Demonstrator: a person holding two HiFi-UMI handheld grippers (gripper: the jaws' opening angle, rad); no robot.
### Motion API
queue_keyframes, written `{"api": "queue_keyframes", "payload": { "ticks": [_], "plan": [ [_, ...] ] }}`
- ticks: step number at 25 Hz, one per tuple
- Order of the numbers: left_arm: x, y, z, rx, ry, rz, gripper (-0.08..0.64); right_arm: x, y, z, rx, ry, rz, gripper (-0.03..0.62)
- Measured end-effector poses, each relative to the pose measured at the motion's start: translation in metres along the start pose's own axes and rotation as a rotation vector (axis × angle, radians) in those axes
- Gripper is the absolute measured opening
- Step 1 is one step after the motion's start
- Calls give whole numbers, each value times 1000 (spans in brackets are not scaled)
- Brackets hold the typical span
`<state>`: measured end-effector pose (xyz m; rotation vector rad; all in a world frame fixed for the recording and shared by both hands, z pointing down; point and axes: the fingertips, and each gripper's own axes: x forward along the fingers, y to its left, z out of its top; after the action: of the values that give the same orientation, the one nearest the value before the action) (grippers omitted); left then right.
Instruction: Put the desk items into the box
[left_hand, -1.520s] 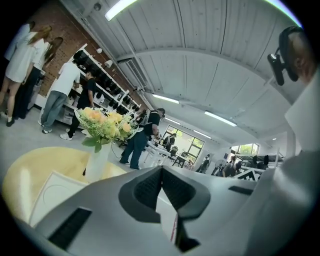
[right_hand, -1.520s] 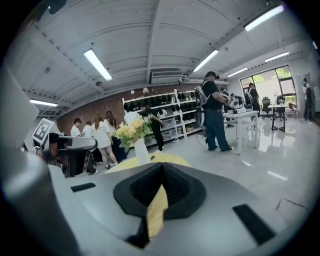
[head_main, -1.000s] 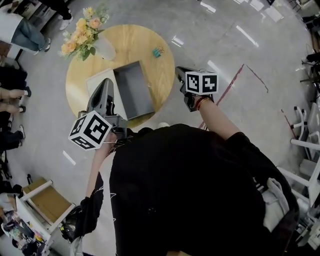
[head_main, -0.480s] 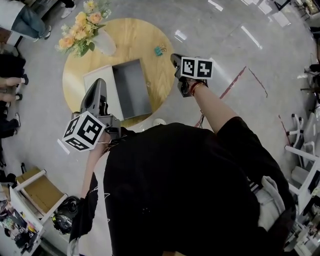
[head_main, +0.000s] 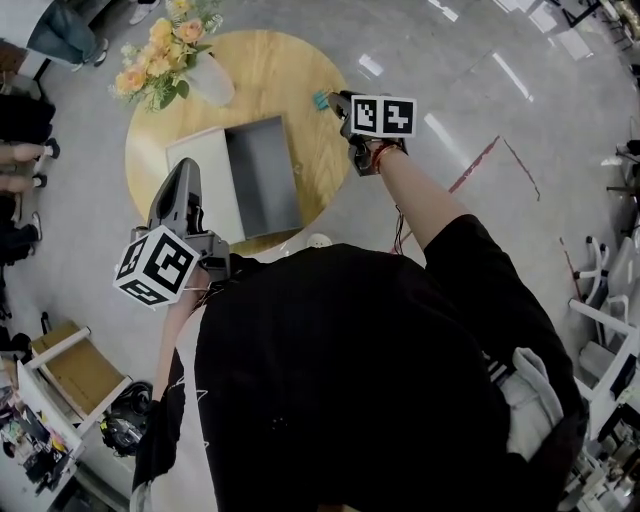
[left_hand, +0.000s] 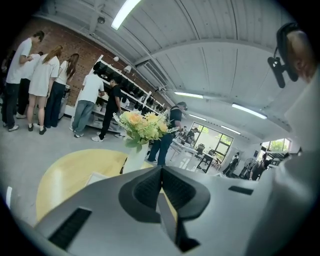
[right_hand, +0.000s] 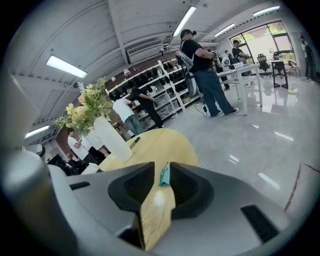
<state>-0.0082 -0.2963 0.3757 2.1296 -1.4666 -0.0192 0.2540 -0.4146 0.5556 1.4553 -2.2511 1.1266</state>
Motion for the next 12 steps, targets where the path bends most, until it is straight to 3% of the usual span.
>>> {"api": "queue_keyframes", "payload": {
  "ticks": [12],
  "plan": [
    [9, -1, 6, 26, 2, -5, 9, 22, -13, 3, 121, 43, -10, 133]
  ]
}}
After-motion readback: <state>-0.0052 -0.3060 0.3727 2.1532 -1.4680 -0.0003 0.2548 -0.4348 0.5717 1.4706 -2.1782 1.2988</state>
